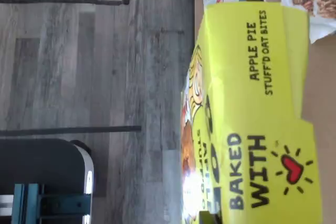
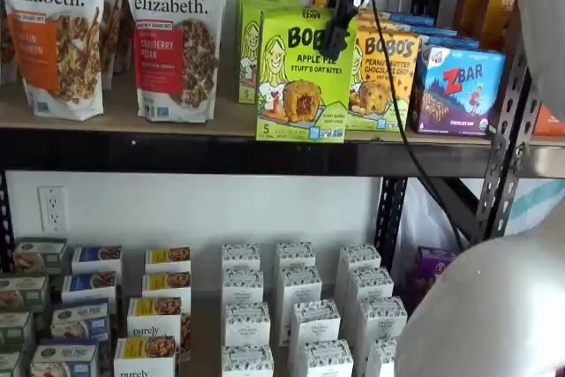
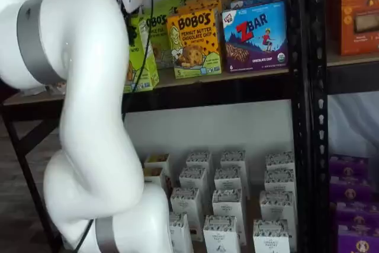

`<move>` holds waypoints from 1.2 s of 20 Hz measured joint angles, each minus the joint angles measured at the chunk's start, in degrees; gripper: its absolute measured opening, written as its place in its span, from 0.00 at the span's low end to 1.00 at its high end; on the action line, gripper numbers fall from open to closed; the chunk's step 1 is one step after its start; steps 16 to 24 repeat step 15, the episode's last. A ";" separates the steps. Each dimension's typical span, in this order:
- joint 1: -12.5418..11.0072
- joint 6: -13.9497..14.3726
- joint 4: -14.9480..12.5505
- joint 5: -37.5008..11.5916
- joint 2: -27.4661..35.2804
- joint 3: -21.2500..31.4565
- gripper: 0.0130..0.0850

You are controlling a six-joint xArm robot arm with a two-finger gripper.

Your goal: Pick the green box on the top shelf, the fourth from the left

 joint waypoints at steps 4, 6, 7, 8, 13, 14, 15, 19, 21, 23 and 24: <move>-0.38 -0.37 -0.03 0.32 -1.46 1.46 0.11; -0.43 -0.48 -0.25 0.38 -2.16 2.22 0.11; -0.44 -0.52 -0.38 0.43 -2.49 2.59 0.11; -0.44 -0.56 -0.48 0.48 -2.79 2.95 0.11; -0.35 -0.65 -0.93 0.27 -4.84 5.42 0.11; -0.30 -0.66 -1.12 0.06 -5.31 6.01 0.11; -0.28 -0.69 -1.25 -0.11 -5.68 6.49 0.11; -0.28 -0.69 -1.25 -0.11 -5.68 6.49 0.11; -0.28 -0.69 -1.25 -0.11 -5.68 6.49 0.11; -0.28 -0.69 -1.25 -0.11 -5.68 6.49 0.11; -0.28 -0.69 -1.25 -0.11 -5.68 6.49 0.11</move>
